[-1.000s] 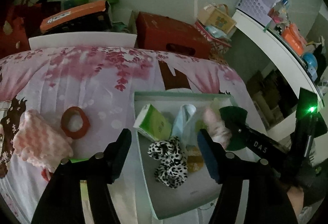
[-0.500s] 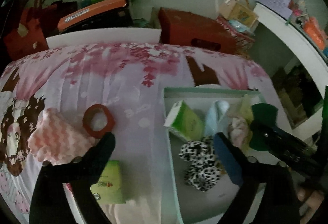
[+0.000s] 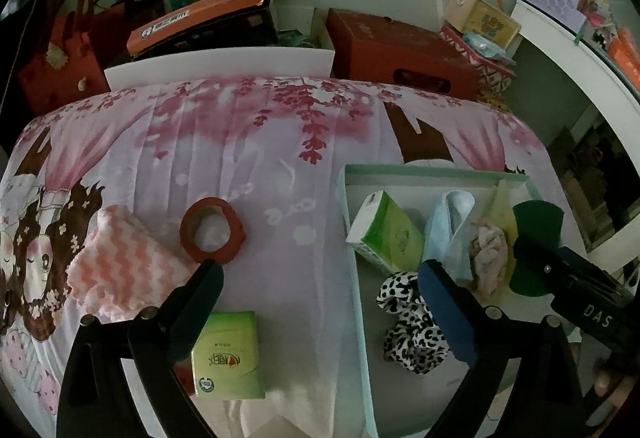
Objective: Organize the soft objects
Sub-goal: 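Move both grippers away from the tray toward the pink-white fluffy cloth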
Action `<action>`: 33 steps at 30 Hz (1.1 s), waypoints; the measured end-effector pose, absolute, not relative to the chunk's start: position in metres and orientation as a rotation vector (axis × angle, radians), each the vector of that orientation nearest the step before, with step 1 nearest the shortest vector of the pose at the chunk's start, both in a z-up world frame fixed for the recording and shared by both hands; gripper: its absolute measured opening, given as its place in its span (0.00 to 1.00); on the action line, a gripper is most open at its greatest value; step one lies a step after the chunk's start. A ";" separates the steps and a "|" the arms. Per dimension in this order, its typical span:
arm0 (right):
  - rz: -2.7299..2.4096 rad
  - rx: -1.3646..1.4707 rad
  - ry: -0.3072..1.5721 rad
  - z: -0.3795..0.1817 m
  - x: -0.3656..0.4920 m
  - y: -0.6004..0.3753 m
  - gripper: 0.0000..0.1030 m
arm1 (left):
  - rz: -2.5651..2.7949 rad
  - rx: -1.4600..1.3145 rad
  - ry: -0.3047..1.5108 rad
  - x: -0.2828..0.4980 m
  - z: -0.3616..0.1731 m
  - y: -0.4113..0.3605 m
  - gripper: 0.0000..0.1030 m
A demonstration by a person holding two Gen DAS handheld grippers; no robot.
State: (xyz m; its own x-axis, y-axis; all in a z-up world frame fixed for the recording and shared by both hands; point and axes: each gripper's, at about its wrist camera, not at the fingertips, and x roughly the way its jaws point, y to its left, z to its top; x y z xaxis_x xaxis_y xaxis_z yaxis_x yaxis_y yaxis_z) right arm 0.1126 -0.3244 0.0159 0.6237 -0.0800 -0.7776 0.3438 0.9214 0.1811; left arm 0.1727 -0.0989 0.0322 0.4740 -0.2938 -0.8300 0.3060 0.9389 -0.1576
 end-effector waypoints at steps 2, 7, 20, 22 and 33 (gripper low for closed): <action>-0.249 0.329 0.868 0.016 0.113 -0.324 1.00 | -0.366 0.014 1.012 0.173 0.033 -0.099 0.95; -0.243 0.327 0.871 0.015 0.113 -0.323 1.00 | -0.357 0.020 1.007 0.173 0.034 -0.097 0.95; -0.133 0.324 0.723 0.049 0.112 -0.284 1.00 | -0.259 -0.041 0.944 0.175 0.056 -0.046 0.95; -0.102 0.321 0.706 0.053 0.115 -0.274 1.00 | -0.229 -0.065 0.929 0.176 0.060 -0.029 0.95; 0.088 0.260 0.713 0.053 0.137 -0.201 1.00 | -0.028 -0.216 0.901 0.180 0.062 0.067 0.95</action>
